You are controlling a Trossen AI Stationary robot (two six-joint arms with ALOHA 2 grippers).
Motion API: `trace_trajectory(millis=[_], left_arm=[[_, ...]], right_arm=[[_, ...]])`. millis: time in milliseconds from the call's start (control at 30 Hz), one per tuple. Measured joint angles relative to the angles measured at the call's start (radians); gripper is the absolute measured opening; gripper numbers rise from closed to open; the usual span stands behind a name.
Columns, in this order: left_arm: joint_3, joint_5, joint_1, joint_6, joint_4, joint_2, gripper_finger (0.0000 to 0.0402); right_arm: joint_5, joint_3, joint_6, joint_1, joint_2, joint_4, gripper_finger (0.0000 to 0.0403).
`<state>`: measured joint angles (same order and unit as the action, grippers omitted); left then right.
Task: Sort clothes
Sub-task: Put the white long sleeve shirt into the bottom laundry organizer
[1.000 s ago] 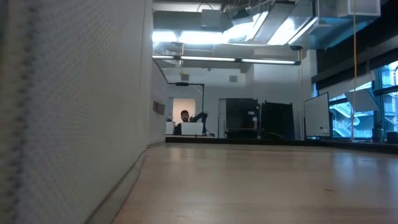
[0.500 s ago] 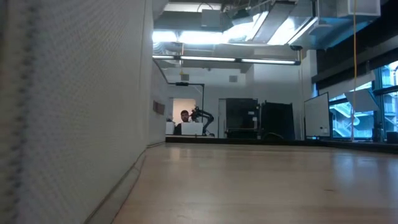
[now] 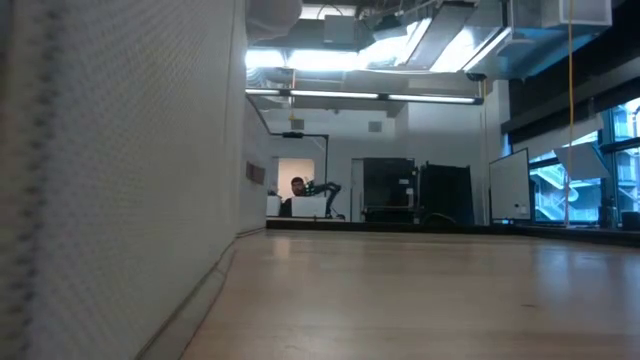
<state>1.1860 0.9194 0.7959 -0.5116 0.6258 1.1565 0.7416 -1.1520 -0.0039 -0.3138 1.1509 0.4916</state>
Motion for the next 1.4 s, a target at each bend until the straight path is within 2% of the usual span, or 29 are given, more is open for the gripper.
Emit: trace_trajectory(millis=[133,300,467,633,733,867,967,1100,1267,1400], left_arm=[[-0.098,0.075,0.061,-0.087,0.009,-0.002,0.0053],[-0.17,0.08,0.071,-0.129,0.02,-0.002,0.0054],[-0.181,0.076,0.058,-0.167,0.024,-0.002,0.0058],[-0.181,0.047,0.058,-0.203,0.029,-0.003,0.0104],[-0.179,0.021,0.053,-0.227,0.032,-0.005,0.0148],[-0.159,-0.063,0.04,-0.215,0.04,-0.017,0.0204],[-0.149,-0.106,0.043,-0.176,0.042,-0.054,0.0232],[-0.149,-0.112,0.075,-0.14,0.065,-0.129,0.0245],[-0.148,-0.12,0.137,-0.212,0.134,-0.204,0.0244],[-0.148,-0.112,0.163,-0.188,0.145,-0.24,0.0245]], right_arm=[[-0.001,0.076,0.0,0.0,0.0,-0.083,0.0248],[-0.054,0.129,0.0,0.0,0.0,-0.149,0.0248],[-0.062,0.135,0.006,0.0,0.0,-0.142,0.0248],[-0.165,0.135,0.026,0.0,0.0,-0.128,0.0248],[-0.157,0.135,0.023,0.0,0.003,-0.152,0.0248],[-0.151,0.135,0.023,0.0,0.005,-0.153,0.0248],[-0.151,0.135,0.025,0.0,0.005,-0.153,0.0248],[-0.156,0.135,0.025,0.0,0.005,-0.153,0.0248],[-0.203,0.135,0.031,0.0,0.005,-0.153,0.0248],[-0.213,0.135,0.026,0.0,0.005,-0.158,0.0248]])
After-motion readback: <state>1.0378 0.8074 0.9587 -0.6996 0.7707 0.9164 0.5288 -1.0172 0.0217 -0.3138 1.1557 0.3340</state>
